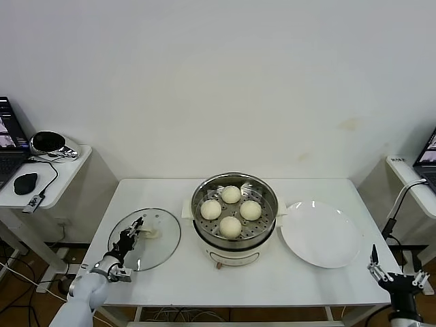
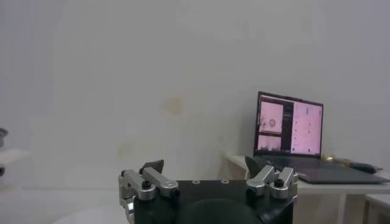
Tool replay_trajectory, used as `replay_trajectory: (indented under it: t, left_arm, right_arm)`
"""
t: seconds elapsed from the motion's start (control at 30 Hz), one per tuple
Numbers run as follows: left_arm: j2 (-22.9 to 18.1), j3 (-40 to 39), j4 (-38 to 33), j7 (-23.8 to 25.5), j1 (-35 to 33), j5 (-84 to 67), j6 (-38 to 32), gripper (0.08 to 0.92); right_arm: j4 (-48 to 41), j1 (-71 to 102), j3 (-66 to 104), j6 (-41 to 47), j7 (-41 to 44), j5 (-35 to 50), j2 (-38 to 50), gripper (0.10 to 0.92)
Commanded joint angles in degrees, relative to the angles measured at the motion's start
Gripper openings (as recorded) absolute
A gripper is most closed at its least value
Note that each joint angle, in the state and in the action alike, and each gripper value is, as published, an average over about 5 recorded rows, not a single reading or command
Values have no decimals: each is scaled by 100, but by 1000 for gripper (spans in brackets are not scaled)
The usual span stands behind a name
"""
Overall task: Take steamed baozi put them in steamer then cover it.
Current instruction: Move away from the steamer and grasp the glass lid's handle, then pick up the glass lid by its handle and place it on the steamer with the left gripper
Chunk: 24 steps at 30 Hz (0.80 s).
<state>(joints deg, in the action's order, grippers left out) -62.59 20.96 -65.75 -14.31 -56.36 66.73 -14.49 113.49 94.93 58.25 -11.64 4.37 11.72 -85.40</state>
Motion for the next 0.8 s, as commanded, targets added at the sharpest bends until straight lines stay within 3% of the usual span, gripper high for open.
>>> replay_trajectory:
  t: [0.03,0.13,0.37,0.57,0.8]
  left_arm:
    - [36,128,-684,-83,-456,-188,242,205]
    - [59,232,-1343,-100,-828,-288,590,150]
    - [195,571,-2887,-23,-1608,-440,1728,143]
    - [547,881,-4184,825,-1906,-664,2478,143]
    - [1125,803,-4885,1592,-1622,-1335,3268,143]
  right_arm:
    - [19,7,-35,-26,18,-37,-5,823]
    - [28,10,-67,-48,35,-49,-2,823]
    - [38,10,-161,-75,51,-117,18,823]
    - [74,32,-275,-71,76,-138,44,823]
    - [84,78,-374,-117,102,-181,41,823]
